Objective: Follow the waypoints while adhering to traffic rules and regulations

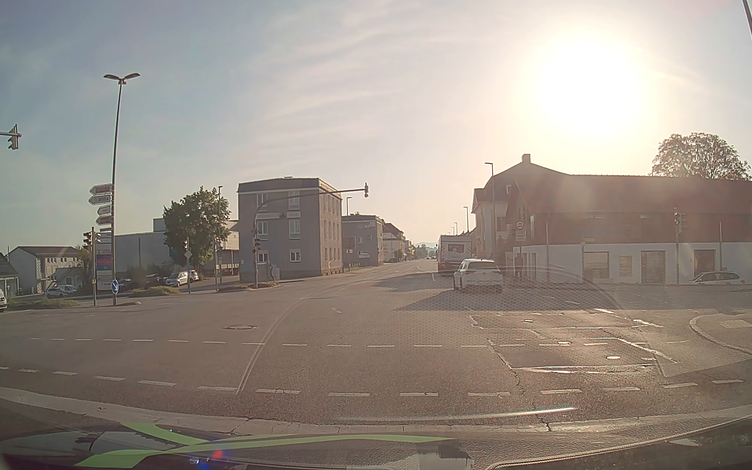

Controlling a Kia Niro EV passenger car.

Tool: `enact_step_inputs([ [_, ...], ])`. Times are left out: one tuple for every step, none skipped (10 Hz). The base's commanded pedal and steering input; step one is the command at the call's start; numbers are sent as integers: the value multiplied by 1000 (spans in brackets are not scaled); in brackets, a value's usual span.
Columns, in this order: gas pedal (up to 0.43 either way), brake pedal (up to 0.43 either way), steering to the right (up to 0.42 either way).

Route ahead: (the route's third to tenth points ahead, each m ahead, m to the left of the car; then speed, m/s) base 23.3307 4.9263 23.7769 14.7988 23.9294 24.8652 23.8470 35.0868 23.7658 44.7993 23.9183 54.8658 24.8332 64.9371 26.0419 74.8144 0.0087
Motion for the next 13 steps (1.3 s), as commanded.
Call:
enact_step_inputs([
  [0,250,-1],
  [0,256,-2],
  [0,256,-2],
  [0,256,-2],
  [0,256,-2],
  [0,262,-3],
  [0,262,-3],
  [0,262,-3],
  [0,262,-3],
  [0,262,-3],
  [0,262,-4],
  [0,268,-3],
  [0,268,-4],
])
